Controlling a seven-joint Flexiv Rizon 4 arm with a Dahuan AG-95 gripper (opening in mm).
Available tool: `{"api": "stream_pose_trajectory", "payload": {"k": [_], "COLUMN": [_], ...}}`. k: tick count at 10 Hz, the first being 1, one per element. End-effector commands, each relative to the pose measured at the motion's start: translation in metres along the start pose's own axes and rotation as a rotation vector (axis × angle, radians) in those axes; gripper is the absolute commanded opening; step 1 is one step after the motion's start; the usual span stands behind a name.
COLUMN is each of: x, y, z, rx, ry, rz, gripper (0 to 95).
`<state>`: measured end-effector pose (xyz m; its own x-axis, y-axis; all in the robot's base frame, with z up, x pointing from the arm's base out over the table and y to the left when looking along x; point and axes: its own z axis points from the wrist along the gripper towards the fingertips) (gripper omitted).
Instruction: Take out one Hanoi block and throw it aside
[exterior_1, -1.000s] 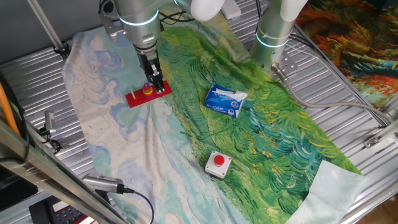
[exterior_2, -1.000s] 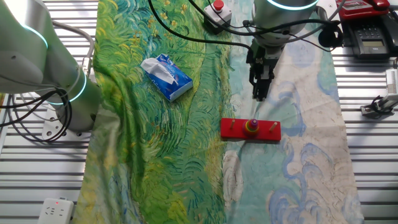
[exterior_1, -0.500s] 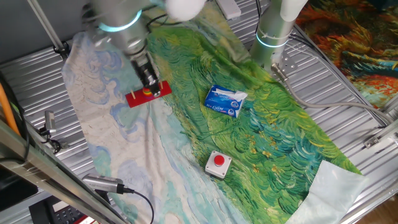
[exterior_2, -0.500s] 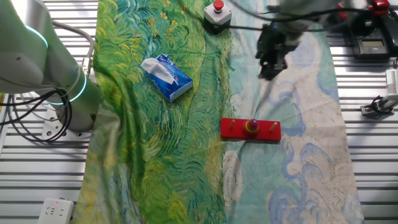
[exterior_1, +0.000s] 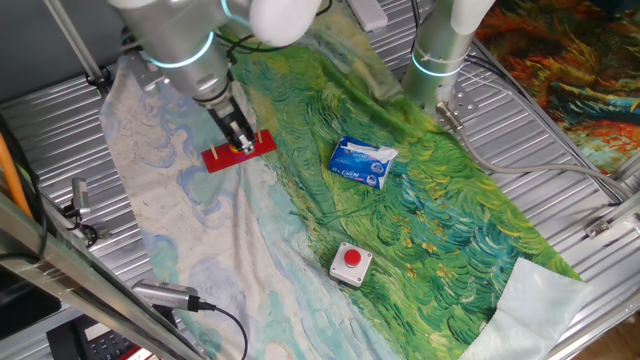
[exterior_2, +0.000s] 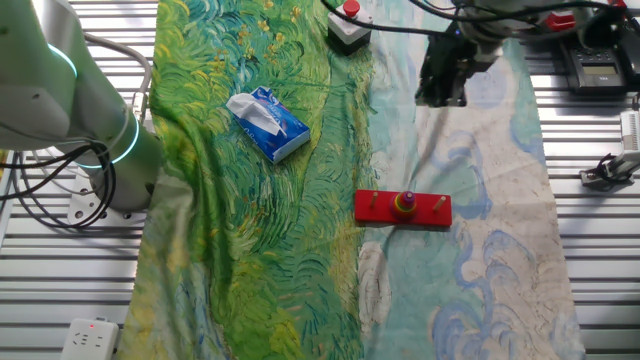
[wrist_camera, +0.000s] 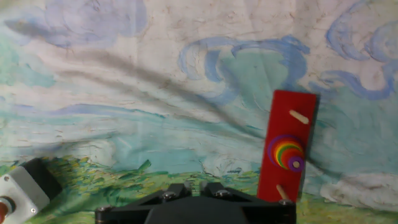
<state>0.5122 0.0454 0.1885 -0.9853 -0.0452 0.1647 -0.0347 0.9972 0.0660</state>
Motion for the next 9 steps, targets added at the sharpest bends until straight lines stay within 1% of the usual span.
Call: {"api": "stream_pose_trajectory", "payload": {"k": [1,2,3,4,5,6,7,8,9], "x": [0.012,0.014,0.014,0.013,0.011,0.005,0.002,-0.004,-0.005], "y": [-0.007,-0.016,-0.022,-0.026,-0.030,-0.036,-0.039,-0.046,-0.049], "z": [0.004,0.011,0.019,0.024,0.026,0.024,0.022,0.021,0.022], "rx": [-0.007,-0.024,-0.049,-0.047,-0.044,-0.035,-0.025,0.024,0.027], "ry": [-0.004,-0.012,-0.020,-0.030,-0.036,-0.035,-0.031,-0.024,-0.024], "rz": [-0.035,-0.053,-0.065,-0.079,-0.089,-0.103,-0.107,-0.128,-0.132], "gripper": [0.0,0.0,0.0,0.0,0.0,0.0,0.0,0.0,0.0]}}
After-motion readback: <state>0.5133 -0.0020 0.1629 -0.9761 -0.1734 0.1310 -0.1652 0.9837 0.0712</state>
